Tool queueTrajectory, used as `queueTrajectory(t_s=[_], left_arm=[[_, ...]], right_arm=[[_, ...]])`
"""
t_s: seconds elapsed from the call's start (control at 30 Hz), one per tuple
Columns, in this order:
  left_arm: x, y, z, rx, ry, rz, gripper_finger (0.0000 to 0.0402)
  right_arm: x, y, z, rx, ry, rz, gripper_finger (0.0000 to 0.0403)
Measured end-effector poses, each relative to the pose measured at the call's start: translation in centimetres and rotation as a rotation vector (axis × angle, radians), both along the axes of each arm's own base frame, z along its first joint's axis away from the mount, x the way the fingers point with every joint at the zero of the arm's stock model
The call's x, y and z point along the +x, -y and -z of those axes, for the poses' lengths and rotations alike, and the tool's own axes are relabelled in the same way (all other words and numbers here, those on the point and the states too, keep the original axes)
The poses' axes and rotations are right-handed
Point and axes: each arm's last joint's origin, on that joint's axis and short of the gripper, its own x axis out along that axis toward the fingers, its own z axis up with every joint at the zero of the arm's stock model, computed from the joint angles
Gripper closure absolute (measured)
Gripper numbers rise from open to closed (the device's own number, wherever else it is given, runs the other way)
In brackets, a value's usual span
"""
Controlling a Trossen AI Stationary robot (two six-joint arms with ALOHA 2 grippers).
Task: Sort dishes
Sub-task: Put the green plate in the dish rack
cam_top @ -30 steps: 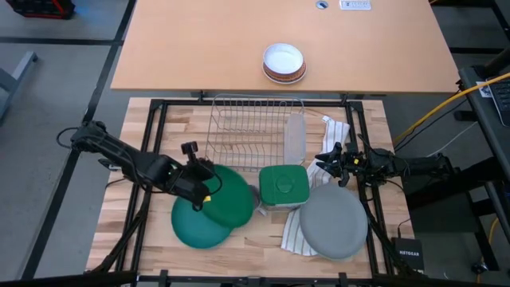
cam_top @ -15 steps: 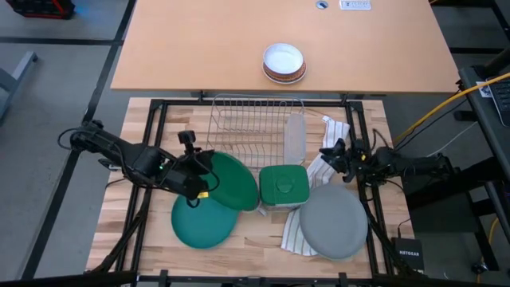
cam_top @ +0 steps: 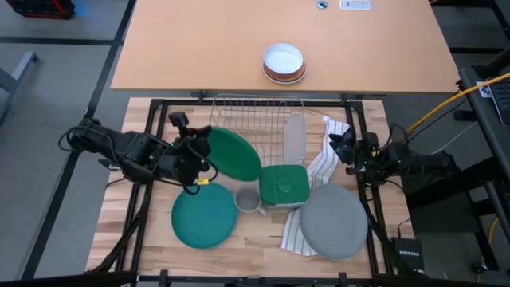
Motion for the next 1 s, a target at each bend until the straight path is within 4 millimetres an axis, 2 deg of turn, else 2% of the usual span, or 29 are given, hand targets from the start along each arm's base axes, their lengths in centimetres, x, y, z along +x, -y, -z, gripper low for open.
queueTrajectory(t_s=[0.17,0.37,0.53,1.0], left_arm=[[0.1,-0.7,-1.4,0.066,0.048,-0.064,0.0401],[1.2,-1.6,-2.8,0.123,0.146,-0.156,0.0401],[1.8,-2.6,-3.5,0.106,0.225,-0.207,0.0402],[2.9,-4.7,-3.0,0.126,0.196,-0.294,0.0401]], right_arm=[[0.9,-0.1,-1.6,-0.103,-0.020,0.049,0.0230],[3.5,-0.2,-3.3,-0.178,-0.144,0.100,0.0230],[6.4,-0.3,-4.9,-0.221,-0.260,0.199,0.0230],[15.6,-1.0,-8.0,-0.321,-0.425,0.252,0.0230]])
